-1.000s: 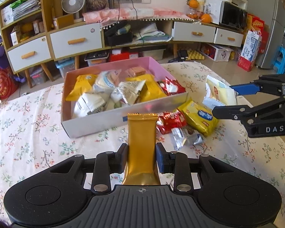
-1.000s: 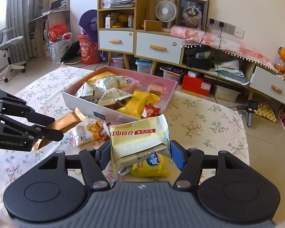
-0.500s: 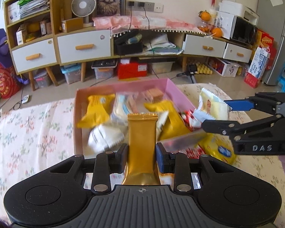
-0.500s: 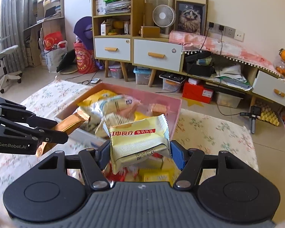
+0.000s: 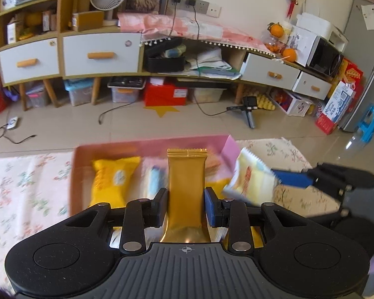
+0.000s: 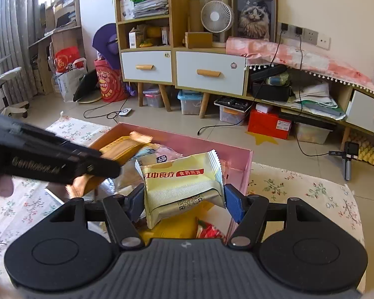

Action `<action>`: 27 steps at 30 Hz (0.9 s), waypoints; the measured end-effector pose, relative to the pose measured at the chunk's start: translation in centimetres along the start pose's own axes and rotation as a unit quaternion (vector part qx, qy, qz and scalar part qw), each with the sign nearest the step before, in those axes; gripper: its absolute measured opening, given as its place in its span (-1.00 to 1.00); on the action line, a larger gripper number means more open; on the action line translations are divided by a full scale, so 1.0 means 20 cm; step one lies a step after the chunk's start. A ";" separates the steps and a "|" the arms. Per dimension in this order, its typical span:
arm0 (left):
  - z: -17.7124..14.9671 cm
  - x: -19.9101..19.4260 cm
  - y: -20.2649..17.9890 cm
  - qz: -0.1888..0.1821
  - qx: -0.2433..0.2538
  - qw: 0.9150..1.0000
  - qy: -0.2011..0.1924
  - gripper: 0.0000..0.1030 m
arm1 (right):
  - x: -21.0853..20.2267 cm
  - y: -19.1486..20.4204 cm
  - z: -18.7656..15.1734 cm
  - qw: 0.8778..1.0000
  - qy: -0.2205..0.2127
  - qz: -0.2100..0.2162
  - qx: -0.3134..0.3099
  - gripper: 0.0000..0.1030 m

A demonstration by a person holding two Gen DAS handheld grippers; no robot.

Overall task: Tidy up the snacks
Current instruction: 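Open both tools over the box to drop the gold bar and biscuit pack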

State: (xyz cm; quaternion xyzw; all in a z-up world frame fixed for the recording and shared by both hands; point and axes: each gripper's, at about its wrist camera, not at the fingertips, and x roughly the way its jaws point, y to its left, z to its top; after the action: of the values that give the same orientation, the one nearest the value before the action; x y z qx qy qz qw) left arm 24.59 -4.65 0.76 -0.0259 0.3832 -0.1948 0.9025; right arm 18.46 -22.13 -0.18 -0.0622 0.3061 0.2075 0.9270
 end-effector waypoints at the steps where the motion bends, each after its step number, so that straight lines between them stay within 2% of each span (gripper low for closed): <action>1: 0.01 0.03 -0.01 0.000 -0.001 1.000 0.001 -0.44 | 0.01 0.00 0.00 1.000 0.002 -0.001 -0.001 0.21; 10: 0.07 0.19 -0.03 -0.002 0.000 1.000 0.009 -0.44 | 0.06 -0.02 0.00 1.000 0.017 -0.013 -0.014 0.30; 14: 0.06 0.21 -0.04 0.016 0.002 1.000 0.002 -0.32 | 0.06 -0.02 0.00 1.000 0.012 -0.020 -0.017 0.41; 16: 0.06 0.21 -0.03 0.016 0.000 1.000 -0.002 -0.22 | 0.06 -0.02 0.01 1.000 0.010 -0.020 -0.017 0.50; 18: 0.06 0.19 -0.02 0.021 -0.001 1.000 -0.007 -0.03 | 0.05 -0.02 0.01 1.000 0.009 -0.020 -0.019 0.54; 27: 0.01 0.07 -0.01 0.025 -0.002 1.000 -0.006 0.11 | -0.01 0.00 0.04 0.999 0.007 -0.027 -0.030 0.64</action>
State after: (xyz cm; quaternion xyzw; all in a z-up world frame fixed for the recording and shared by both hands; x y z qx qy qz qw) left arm 25.59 -5.34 -0.07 -0.0199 0.3784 -0.1712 0.9095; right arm 18.73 -22.02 0.60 -0.1000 0.3048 0.1912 0.9276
